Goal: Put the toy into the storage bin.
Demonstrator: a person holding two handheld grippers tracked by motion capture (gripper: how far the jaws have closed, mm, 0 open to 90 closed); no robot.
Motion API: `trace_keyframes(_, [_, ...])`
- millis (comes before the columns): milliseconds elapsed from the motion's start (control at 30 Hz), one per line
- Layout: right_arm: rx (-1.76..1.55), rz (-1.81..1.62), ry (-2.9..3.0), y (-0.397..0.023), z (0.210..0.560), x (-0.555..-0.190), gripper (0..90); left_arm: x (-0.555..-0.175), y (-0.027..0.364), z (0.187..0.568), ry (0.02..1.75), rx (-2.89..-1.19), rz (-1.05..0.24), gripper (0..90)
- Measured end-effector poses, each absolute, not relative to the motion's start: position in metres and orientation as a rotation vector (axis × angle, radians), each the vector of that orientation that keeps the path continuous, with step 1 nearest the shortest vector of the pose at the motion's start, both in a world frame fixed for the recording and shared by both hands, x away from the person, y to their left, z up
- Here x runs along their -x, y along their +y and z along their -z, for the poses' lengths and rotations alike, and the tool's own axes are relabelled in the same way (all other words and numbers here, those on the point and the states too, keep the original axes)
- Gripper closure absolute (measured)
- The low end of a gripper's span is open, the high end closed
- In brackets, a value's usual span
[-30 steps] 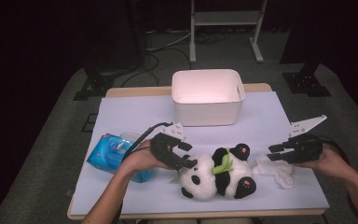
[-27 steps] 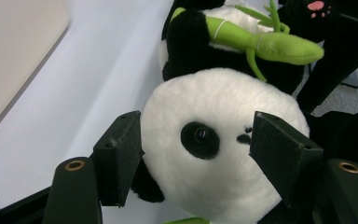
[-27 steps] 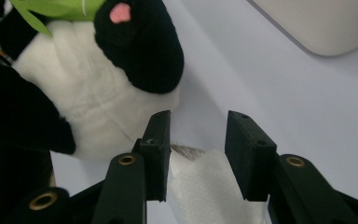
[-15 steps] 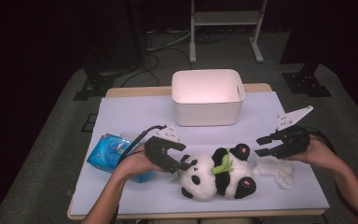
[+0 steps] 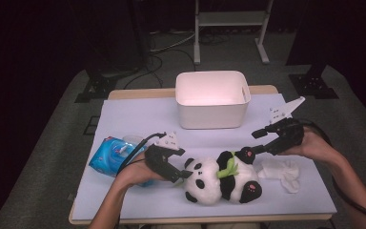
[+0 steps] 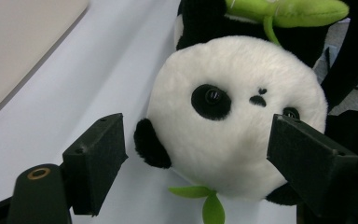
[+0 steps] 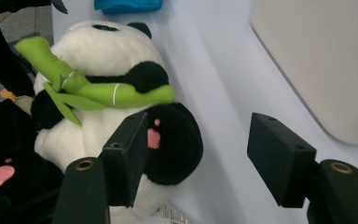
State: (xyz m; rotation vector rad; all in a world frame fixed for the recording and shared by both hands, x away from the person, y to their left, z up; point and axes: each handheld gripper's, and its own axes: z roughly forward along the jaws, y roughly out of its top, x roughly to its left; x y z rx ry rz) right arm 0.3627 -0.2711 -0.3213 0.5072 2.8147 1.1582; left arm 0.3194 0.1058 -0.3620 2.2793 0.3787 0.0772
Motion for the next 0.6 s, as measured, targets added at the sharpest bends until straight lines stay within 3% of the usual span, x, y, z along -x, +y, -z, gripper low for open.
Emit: trace_keyframes(600, [-0.428, -1.09, 2.842, -0.229, 0.309, -0.392, 28.9, -0.31, 0.124, 0.376, 0.433, -2.29, -0.138, 10.9])
